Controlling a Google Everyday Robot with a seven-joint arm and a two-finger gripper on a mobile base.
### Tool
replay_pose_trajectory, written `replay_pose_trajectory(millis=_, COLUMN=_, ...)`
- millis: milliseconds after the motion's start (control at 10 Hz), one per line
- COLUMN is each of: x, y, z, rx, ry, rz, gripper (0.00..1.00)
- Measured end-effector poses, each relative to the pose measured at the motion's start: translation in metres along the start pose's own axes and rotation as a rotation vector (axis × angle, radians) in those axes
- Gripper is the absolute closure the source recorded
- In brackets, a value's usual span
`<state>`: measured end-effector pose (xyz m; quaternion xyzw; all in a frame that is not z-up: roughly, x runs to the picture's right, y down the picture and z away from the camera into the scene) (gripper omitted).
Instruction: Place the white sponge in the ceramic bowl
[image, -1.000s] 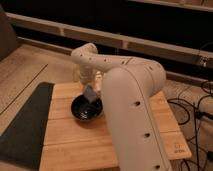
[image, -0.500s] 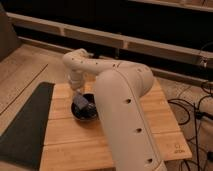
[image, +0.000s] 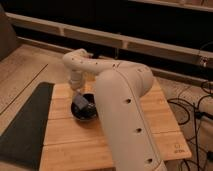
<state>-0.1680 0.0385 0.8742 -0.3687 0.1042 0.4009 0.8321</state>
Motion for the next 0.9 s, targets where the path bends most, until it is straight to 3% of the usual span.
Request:
replay_pose_trajectory(millis=200, x=0.0000, y=0.0000, z=0.0000, rx=0.000, ry=0.000, rz=0.000, gripper=0.34)
replay_pose_trajectory(millis=400, x=0.0002, y=-0.0001, z=0.0002, rx=0.000, ry=0.001, rz=0.000, gripper=0.20)
replay_pose_trajectory(millis=900, x=0.0003, y=-0.0005, z=0.0001, rx=0.000, ry=0.000, rz=0.001, gripper=0.20)
